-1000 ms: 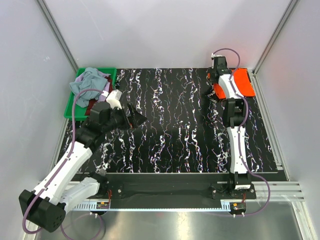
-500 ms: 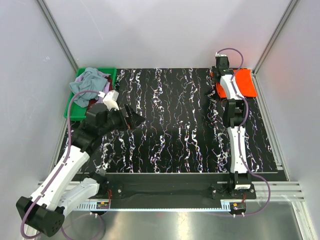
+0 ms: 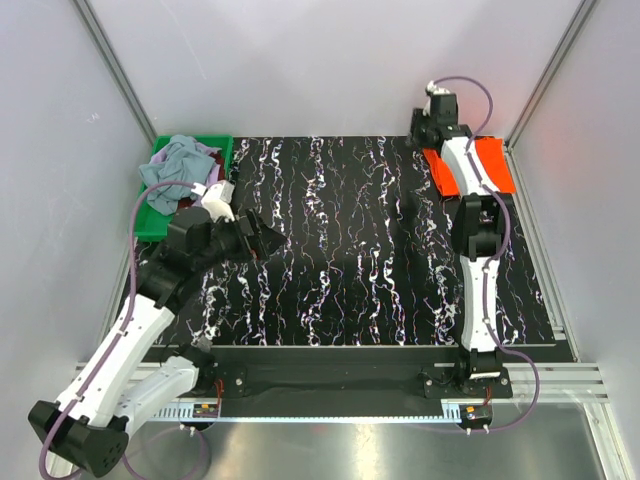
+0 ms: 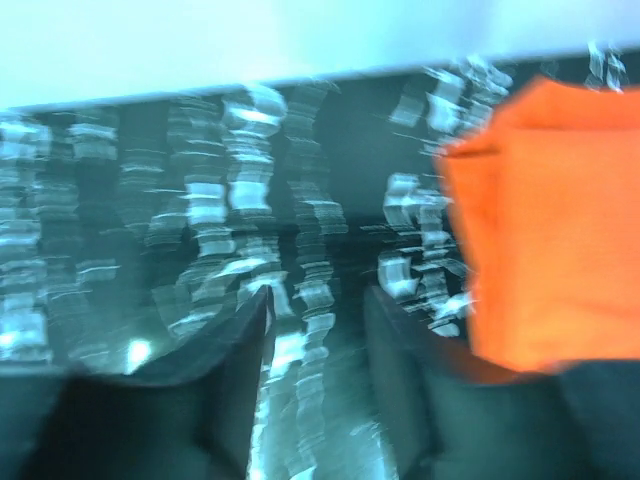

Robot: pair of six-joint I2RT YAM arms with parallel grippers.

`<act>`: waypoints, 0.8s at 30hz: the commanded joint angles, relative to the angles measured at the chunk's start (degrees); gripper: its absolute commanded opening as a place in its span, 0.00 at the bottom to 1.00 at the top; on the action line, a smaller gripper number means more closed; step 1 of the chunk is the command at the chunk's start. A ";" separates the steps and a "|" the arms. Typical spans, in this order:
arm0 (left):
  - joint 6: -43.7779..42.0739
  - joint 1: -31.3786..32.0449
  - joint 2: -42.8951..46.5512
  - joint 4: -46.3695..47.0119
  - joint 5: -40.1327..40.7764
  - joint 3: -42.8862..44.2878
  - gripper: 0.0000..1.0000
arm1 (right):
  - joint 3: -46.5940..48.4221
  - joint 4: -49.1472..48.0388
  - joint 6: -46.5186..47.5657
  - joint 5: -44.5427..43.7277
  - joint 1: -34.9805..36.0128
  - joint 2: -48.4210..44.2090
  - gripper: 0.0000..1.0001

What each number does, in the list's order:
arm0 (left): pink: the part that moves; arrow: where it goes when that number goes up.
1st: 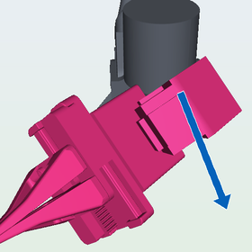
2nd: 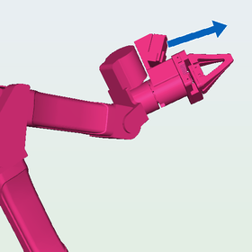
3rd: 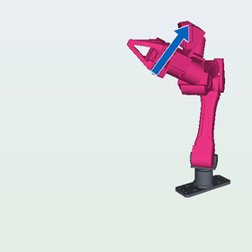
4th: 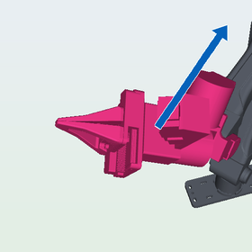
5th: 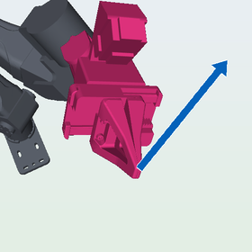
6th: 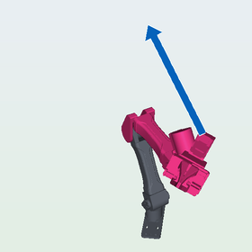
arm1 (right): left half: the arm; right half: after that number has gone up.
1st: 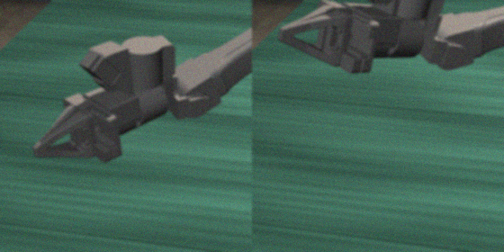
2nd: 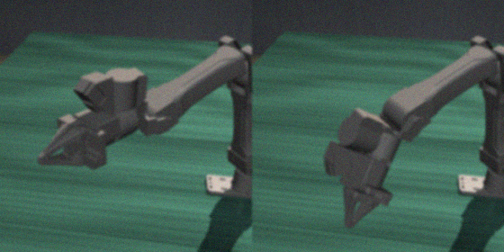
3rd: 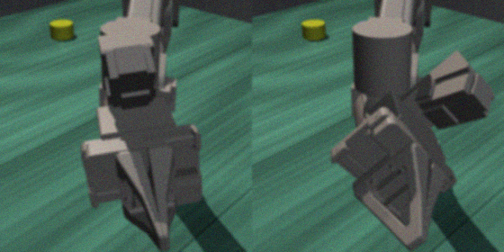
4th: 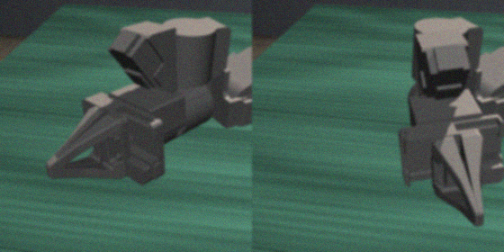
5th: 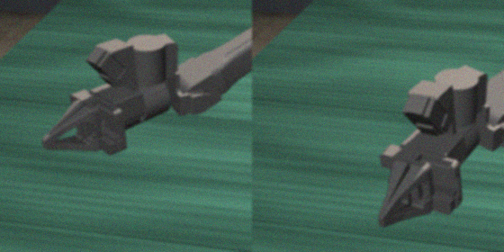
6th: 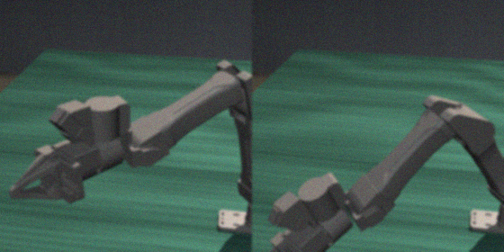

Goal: Fold and stack the t-shirts
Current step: Neatly place the folded tshirt to the corner

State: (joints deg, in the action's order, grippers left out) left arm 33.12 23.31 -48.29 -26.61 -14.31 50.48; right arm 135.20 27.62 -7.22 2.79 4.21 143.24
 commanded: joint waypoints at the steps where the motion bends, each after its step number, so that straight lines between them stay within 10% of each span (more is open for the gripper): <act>1: -2.80 0.24 2.32 -3.52 2.87 4.80 0.99 | -2.29 -2.13 -4.38 2.49 4.92 -16.02 0.59; 5: -4.29 0.24 4.08 -5.99 4.72 8.40 0.99 | -10.72 1.47 -5.08 0.47 9.67 -28.86 1.00; 18: -3.07 0.24 7.68 -7.58 -1.87 12.98 0.99 | -56.49 8.16 -22.30 7.41 17.33 -74.75 0.99; 24: -2.36 0.24 14.18 -3.02 -1.78 9.12 0.99 | -63.13 8.85 -24.95 6.45 17.33 -84.70 1.00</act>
State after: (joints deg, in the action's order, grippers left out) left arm 30.26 23.31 -37.80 -34.04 -14.17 60.99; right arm 72.44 36.40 -29.28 8.71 21.39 60.77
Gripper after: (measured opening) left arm 0.987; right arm 0.994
